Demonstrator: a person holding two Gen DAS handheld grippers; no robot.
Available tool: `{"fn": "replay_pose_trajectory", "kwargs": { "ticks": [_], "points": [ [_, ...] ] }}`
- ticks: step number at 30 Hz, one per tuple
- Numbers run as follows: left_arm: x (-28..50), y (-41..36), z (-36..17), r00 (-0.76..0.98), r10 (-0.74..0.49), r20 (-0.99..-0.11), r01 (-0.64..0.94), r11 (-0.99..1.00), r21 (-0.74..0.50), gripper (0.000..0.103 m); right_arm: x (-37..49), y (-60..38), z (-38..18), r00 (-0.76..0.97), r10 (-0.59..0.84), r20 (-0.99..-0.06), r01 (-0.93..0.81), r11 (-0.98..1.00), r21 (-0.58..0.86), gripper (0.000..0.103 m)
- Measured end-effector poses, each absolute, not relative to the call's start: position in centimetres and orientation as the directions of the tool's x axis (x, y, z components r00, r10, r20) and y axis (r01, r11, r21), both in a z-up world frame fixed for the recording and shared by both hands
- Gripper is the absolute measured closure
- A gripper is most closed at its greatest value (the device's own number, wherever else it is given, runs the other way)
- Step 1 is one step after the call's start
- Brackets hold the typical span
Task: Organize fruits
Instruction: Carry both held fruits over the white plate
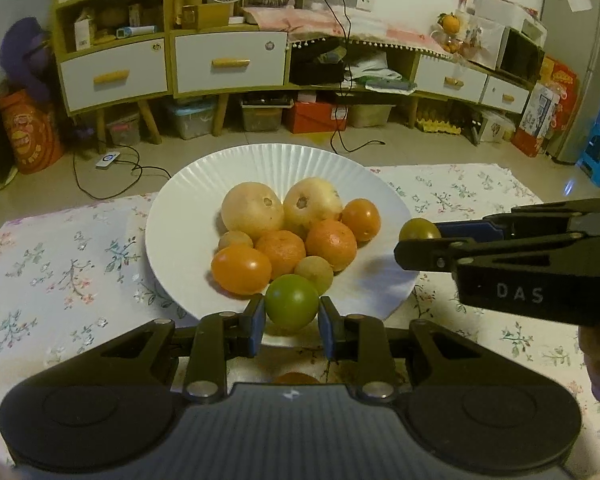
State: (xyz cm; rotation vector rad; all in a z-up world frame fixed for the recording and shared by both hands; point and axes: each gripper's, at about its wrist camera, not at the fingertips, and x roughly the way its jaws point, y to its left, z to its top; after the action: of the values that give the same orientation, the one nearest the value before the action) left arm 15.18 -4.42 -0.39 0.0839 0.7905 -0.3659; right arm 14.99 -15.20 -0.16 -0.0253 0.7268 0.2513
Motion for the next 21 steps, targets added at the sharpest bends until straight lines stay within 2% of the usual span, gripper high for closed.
{"fn": "replay_pose_trajectory", "kwargs": {
  "ticks": [21],
  "points": [
    [16.1, -4.3, -1.3, 0.657, -0.297, -0.693, 0.359, 0.932, -0.060, 0.087, 16.5, -14.4, -1.4, 0.712, 0.223, -0.666, -0.258, 0.965, 0.047, 0.077]
  ]
}}
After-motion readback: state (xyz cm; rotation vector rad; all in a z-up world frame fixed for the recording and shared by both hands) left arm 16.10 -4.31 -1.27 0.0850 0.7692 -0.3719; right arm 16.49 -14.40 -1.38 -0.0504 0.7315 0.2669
